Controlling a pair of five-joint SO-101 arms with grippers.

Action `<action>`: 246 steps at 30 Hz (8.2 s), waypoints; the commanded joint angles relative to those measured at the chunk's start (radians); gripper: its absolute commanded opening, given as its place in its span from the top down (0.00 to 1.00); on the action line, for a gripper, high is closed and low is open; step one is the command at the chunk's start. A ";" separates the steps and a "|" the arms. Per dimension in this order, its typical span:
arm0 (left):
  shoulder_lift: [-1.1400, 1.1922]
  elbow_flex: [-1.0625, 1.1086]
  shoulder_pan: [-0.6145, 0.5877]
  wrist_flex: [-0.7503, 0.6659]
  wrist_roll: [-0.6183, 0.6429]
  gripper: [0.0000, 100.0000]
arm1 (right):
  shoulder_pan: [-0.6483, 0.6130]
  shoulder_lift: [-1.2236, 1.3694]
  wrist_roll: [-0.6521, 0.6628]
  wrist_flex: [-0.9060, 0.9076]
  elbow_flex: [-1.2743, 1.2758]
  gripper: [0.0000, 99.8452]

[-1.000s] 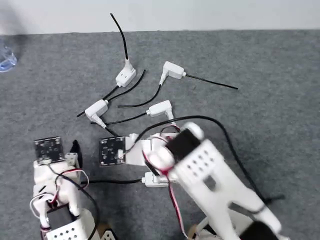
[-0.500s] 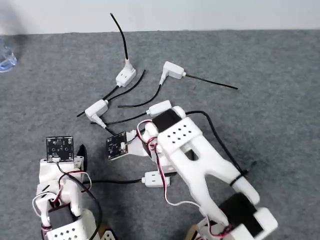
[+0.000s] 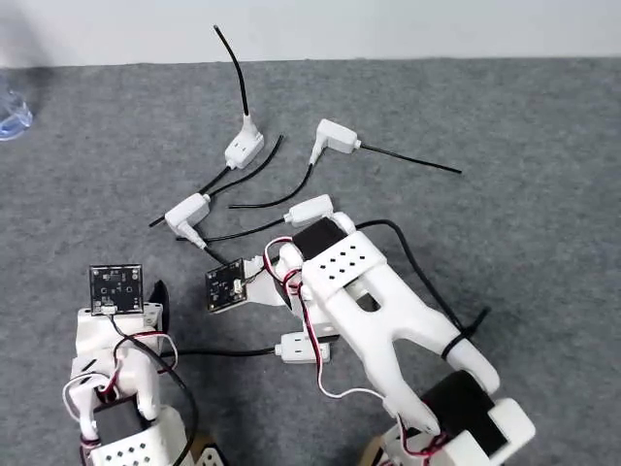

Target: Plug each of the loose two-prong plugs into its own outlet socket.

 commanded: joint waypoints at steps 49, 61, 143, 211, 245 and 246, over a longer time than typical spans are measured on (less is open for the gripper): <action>-0.014 -0.010 0.009 -0.020 0.029 0.70 | -0.119 -0.506 -0.242 0.170 -0.212 0.56; -0.014 -0.074 0.250 0.032 -0.066 0.70 | 0.544 -0.960 -0.703 -0.093 0.117 0.56; 1.918 -1.736 0.359 -0.025 -0.339 0.65 | 0.676 -1.041 -0.735 -1.300 1.185 0.57; 1.722 -0.842 -0.407 -0.554 -0.792 0.64 | 0.628 -1.049 -0.643 -1.300 1.226 0.57; 1.709 -1.515 -0.124 0.468 0.141 0.64 | 0.832 -0.305 -0.839 -0.031 -0.132 0.61; 1.709 -1.498 -0.123 0.454 0.181 0.64 | 0.816 -0.262 -0.812 0.013 -0.184 0.64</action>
